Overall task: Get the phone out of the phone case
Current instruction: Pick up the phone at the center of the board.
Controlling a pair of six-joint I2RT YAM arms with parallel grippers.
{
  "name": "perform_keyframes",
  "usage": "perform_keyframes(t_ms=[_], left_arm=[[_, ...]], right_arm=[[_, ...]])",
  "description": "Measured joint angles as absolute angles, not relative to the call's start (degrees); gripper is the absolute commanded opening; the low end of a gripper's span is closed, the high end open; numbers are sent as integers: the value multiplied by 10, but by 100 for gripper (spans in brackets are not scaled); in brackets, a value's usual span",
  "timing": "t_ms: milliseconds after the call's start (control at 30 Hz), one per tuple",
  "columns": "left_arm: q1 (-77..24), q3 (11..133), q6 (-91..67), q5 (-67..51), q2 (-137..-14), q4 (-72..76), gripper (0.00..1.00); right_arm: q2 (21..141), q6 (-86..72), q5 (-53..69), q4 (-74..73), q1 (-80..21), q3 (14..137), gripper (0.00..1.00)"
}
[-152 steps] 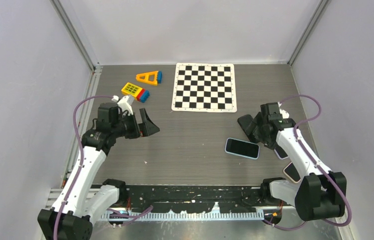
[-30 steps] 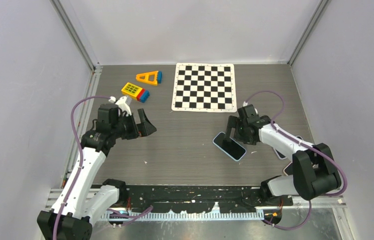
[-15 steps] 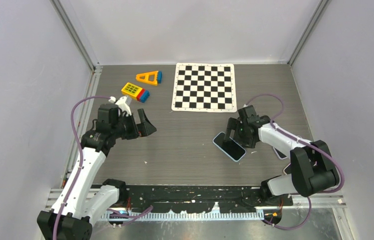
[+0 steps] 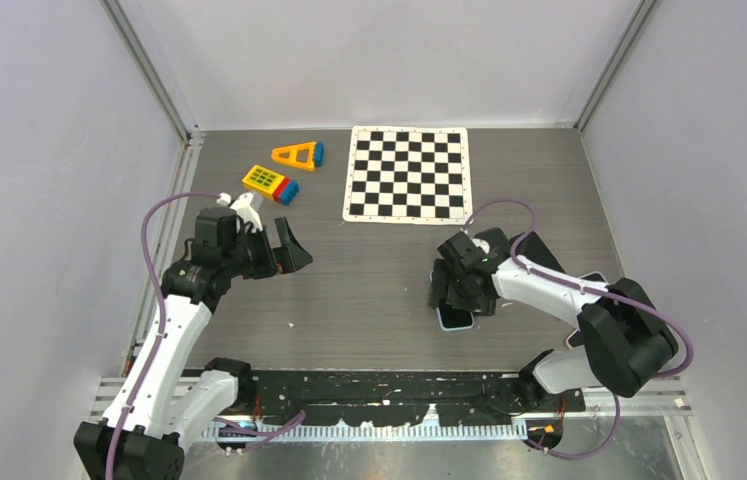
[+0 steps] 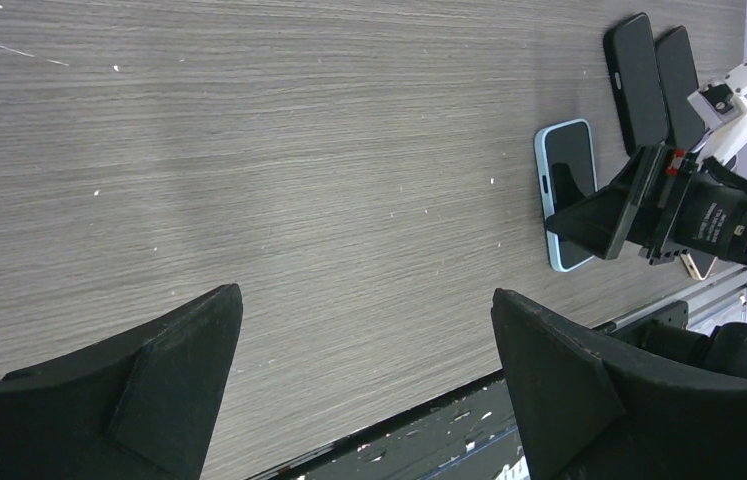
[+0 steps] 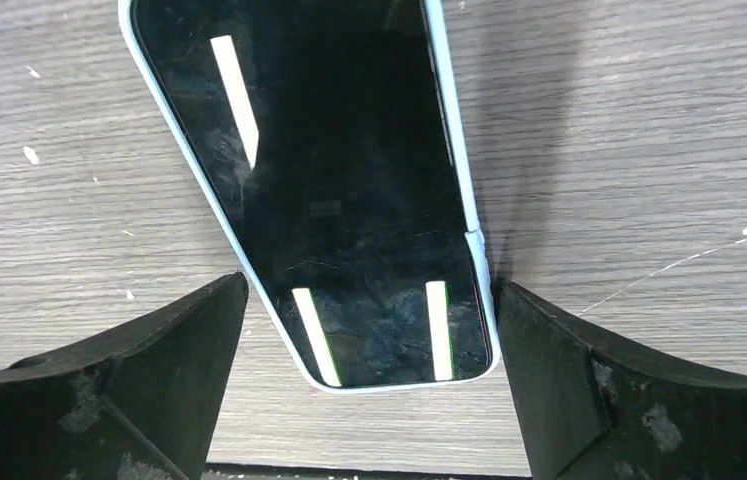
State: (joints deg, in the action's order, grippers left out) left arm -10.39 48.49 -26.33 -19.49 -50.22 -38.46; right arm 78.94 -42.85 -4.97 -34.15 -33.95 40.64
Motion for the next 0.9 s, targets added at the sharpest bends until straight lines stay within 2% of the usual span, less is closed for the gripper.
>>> perform_keyframes(t_ms=[233, 300, 433, 567, 800, 900], left_arm=[[-104, 485, -263, -190, -502, -385, 98], [-104, 485, -263, -188, -502, -385, 98], [-104, 485, -263, -187, -502, -385, 99], [-104, 485, -266, -198, -502, -383, 99], [-104, 467, -302, -236, -514, -350, 97], [-104, 453, -336, -258, -542, -320, 96]], right_arm=[[843, -439, -120, -368, -404, 442, 100], [853, -443, -123, -368, -410, 451, 95], [856, -456, -128, -365, -415, 453, 73], [851, -460, -131, -357, -417, 446, 59], [834, -459, -132, -340, -419, 434, 55], [828, -458, -110, -303, -417, 431, 49]])
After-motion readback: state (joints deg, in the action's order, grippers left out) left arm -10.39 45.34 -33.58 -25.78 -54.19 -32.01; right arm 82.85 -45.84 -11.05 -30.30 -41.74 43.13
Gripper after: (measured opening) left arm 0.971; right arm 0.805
